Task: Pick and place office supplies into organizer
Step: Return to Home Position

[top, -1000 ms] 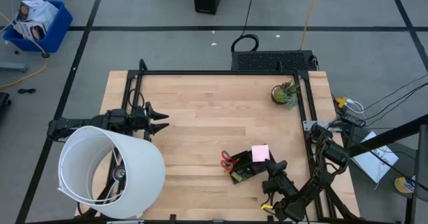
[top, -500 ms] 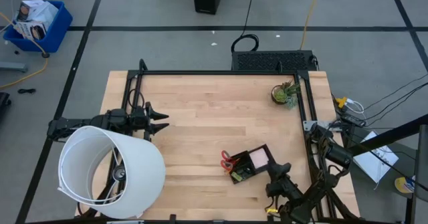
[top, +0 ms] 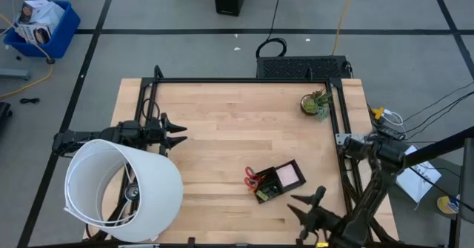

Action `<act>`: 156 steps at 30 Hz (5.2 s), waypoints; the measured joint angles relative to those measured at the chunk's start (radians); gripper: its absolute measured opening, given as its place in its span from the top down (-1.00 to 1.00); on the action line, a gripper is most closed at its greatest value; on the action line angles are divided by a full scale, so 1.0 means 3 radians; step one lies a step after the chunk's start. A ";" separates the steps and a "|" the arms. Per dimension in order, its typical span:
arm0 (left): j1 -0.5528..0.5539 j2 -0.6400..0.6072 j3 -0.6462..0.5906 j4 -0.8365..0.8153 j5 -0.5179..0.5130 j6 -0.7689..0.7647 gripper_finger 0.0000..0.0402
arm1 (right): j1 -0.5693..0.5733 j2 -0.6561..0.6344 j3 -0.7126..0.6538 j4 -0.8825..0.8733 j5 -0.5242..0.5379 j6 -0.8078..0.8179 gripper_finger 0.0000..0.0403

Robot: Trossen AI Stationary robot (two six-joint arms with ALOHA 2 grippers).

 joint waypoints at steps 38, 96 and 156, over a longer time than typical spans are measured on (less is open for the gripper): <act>0.0000 0.0006 0.0000 -0.0004 0.0000 0.0000 0.07 | -0.0962 -0.2499 -0.4485 0.8496 -0.1687 -0.4249 0.23; 0.0000 0.0006 0.0000 0.0000 0.0000 0.0000 0.07 | -0.1520 -0.5891 -0.4483 0.4226 -0.2218 -0.3766 0.23; 0.0000 0.0006 0.0000 0.0001 -0.0001 0.0000 0.07 | -0.1520 -0.5890 -0.4488 0.4226 -0.2218 -0.3767 0.23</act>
